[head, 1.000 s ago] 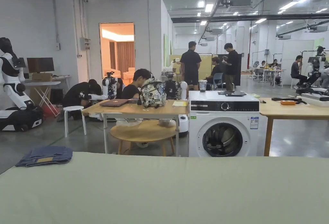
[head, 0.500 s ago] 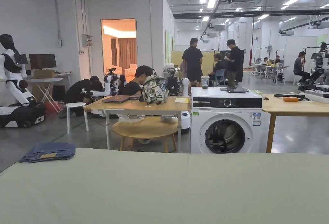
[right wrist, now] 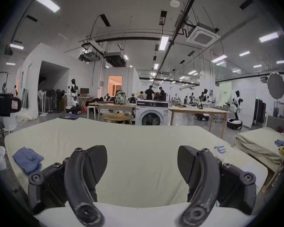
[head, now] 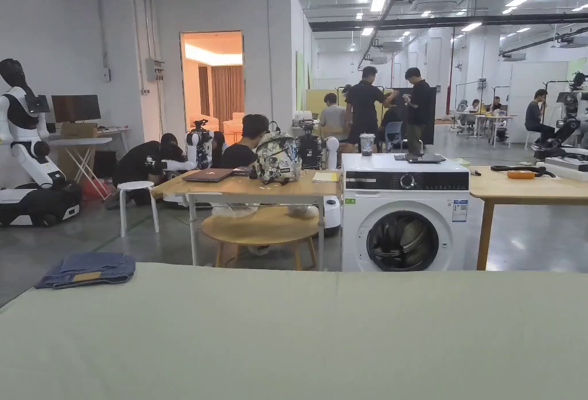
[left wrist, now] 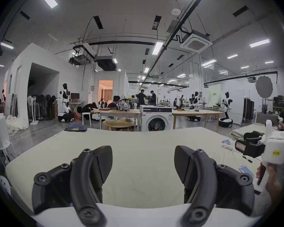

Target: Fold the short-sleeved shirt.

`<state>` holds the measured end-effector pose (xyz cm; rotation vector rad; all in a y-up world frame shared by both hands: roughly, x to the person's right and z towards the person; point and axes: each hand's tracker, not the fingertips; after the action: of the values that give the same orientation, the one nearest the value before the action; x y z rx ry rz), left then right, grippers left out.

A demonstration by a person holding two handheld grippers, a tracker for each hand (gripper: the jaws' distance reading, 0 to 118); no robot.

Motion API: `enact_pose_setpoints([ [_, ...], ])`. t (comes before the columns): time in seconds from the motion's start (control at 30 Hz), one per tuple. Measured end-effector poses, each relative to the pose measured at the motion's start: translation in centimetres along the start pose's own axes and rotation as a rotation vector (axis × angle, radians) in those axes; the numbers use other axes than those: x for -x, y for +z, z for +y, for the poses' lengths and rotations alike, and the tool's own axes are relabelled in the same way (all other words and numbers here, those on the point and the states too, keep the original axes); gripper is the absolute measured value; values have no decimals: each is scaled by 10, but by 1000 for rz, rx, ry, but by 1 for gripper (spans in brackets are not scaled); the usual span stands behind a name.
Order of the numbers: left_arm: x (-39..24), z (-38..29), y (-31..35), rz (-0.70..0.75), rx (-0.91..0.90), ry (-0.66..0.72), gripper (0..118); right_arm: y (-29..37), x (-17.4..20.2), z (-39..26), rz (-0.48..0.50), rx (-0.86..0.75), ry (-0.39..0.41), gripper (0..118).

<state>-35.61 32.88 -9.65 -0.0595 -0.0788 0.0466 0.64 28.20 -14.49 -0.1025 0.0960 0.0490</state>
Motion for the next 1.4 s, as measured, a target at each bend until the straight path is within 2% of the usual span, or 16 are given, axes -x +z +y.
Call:
enact_pose_setpoints([
  [0.37,0,1,1,10,-1,1,78,0,3,-1,52,1,16,91],
  [0.43,-1,1,0,15,0,-7,78,0,5,-2,58,-2,-10,91],
  [0.5,-1,1,1,17,-3,-13,78,-4,2,-2,74,37,-96,91],
  [0.57,-4,1,5,54,-38,-19,78,-9,2,-1,43,93,-126,91],
  [0.6,-3,1,6,63,-53,-13,78,-11,2,-1,15,104,-115,91],
  [0.77,10,3,3,3,-42,91,78,-6,1,-5,-57,38,-122,91],
  [0.83,10,2,-1,8,-39,124,78,-5,-1,-3,-51,37,-125,91],
  [0.97,10,-3,-11,0,-10,138,78,-3,-4,1,41,56,-103,91],
  [1.03,7,-7,-16,26,4,153,78,-1,-3,1,52,43,-125,91],
  [1.17,9,-17,-24,5,78,175,78,-4,-4,1,25,45,-149,91],
  [1.23,7,-18,-18,35,6,156,78,-5,-7,3,37,59,-144,91],
  [1.3,7,-19,-10,71,-91,152,78,-5,-5,3,-3,66,-137,91],
  [1.4,16,-17,-17,55,-37,246,78,-8,-3,3,-34,59,-140,91],
])
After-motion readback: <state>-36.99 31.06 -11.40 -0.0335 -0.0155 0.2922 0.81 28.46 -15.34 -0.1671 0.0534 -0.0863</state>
